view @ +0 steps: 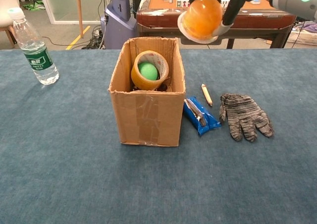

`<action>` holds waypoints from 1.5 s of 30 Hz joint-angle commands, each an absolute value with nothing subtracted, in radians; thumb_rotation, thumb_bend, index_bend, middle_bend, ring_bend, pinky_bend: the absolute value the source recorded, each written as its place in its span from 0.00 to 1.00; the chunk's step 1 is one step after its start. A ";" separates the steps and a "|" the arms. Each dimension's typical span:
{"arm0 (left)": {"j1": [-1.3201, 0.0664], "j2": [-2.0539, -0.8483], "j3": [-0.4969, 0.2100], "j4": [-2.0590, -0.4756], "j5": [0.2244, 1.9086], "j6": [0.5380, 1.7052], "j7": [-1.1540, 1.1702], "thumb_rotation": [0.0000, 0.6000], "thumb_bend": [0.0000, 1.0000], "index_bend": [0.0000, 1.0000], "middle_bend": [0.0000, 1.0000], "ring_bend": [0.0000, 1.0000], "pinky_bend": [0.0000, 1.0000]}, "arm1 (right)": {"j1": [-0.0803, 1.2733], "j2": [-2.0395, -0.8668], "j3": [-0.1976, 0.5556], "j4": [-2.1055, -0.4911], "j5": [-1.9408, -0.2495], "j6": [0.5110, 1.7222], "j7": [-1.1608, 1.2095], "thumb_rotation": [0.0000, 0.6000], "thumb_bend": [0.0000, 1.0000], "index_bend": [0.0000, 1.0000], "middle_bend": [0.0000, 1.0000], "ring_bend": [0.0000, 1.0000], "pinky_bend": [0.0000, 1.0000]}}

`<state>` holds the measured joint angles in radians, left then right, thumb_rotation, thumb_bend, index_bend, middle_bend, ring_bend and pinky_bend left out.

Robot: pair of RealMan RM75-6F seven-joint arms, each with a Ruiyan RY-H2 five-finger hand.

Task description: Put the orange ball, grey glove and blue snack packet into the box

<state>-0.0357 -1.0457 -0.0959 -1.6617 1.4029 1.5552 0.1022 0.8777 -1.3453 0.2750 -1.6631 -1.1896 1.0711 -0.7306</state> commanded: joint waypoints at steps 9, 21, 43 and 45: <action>-0.035 -1.046 -0.089 -1.660 1.415 1.554 0.104 1.00 0.12 0.30 0.36 0.28 0.40 | 0.934 -1.428 0.257 -1.694 -1.191 1.059 -0.775 1.00 0.00 0.57 0.51 0.49 0.61; -0.035 -1.046 -0.086 -1.666 1.423 1.555 0.109 1.00 0.12 0.31 0.36 0.28 0.40 | 0.954 -1.498 0.246 -1.674 -1.232 1.078 -0.742 1.00 0.00 0.20 0.14 0.18 0.47; -0.046 -1.057 -0.082 -1.664 1.409 1.523 0.126 1.00 0.12 0.32 0.36 0.28 0.40 | 0.843 -1.392 0.198 -1.668 -1.223 1.150 -0.693 1.00 0.00 0.11 0.12 0.09 0.39; -0.048 -1.059 -0.082 -1.662 1.406 1.519 0.129 1.00 0.12 0.32 0.36 0.28 0.40 | 0.825 -1.373 0.188 -1.659 -1.207 1.144 -0.679 1.00 0.00 0.11 0.12 0.09 0.39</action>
<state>-0.0477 -1.0591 -0.0823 -1.6624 1.4059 1.5190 0.1284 0.8334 -1.3812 0.1944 -1.6642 -1.2155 1.1455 -0.6864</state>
